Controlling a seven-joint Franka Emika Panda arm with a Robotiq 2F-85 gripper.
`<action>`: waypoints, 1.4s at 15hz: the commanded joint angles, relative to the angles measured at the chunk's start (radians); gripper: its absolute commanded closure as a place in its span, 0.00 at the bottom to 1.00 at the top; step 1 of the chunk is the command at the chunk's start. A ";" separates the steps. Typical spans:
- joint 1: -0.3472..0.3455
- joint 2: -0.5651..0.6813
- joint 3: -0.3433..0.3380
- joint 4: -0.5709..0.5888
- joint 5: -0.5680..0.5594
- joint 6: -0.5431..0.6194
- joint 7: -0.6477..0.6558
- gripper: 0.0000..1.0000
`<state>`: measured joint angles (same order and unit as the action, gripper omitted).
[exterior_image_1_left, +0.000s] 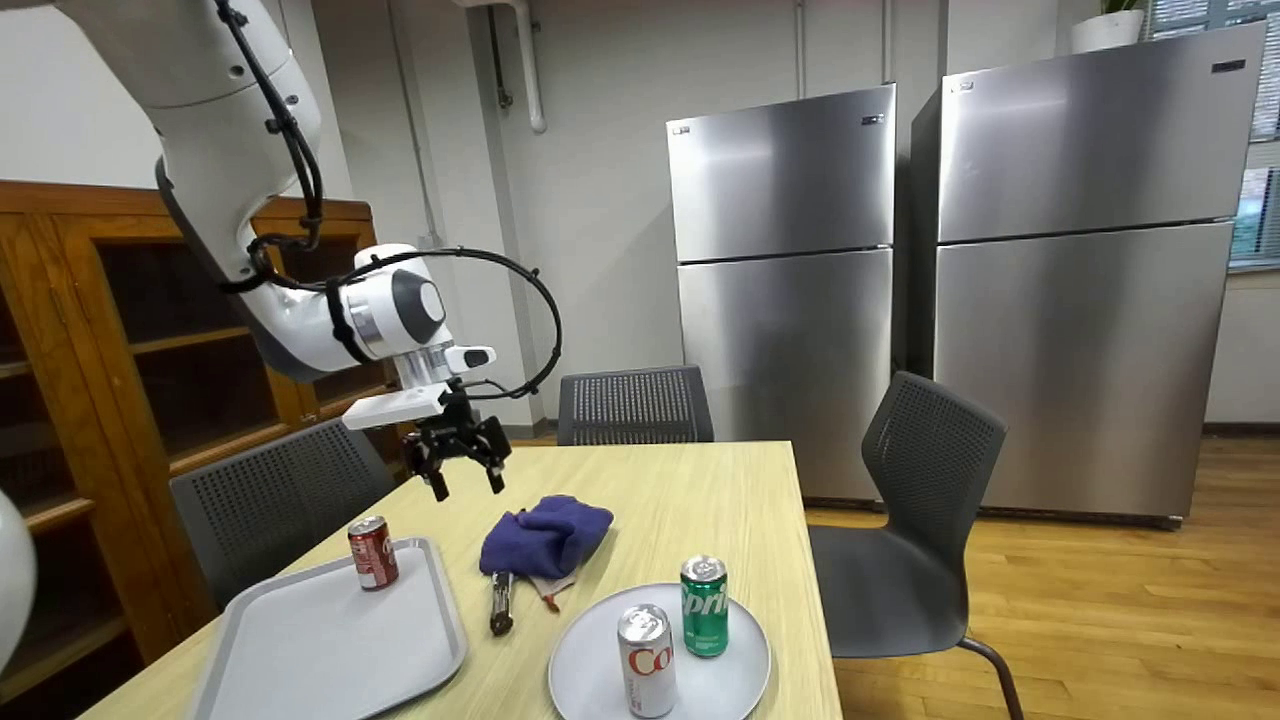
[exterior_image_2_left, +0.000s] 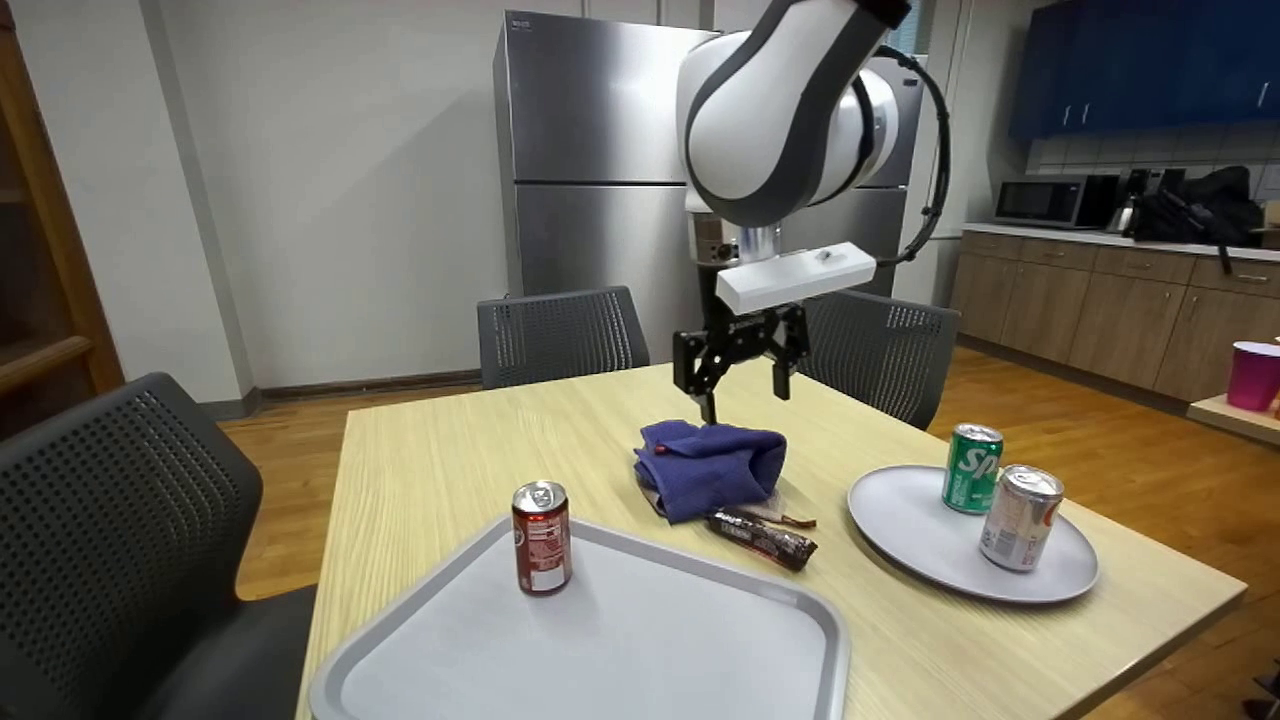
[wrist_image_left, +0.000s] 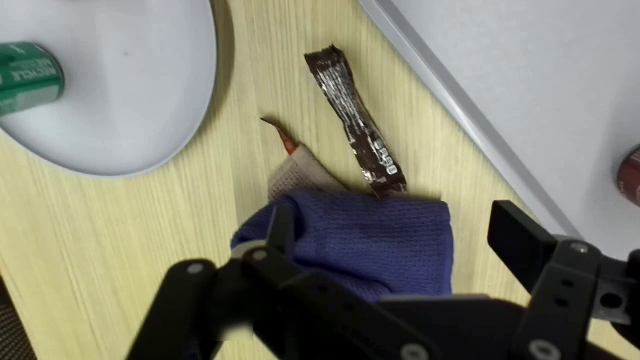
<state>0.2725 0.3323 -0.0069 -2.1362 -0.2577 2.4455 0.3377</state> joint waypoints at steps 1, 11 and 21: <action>-0.070 -0.112 -0.011 -0.143 0.037 0.048 0.017 0.00; -0.252 -0.195 -0.101 -0.283 0.080 0.115 -0.013 0.00; -0.333 -0.241 -0.175 -0.353 0.064 0.104 0.007 0.00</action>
<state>-0.0390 0.1473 -0.1754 -2.4364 -0.1974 2.5488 0.3388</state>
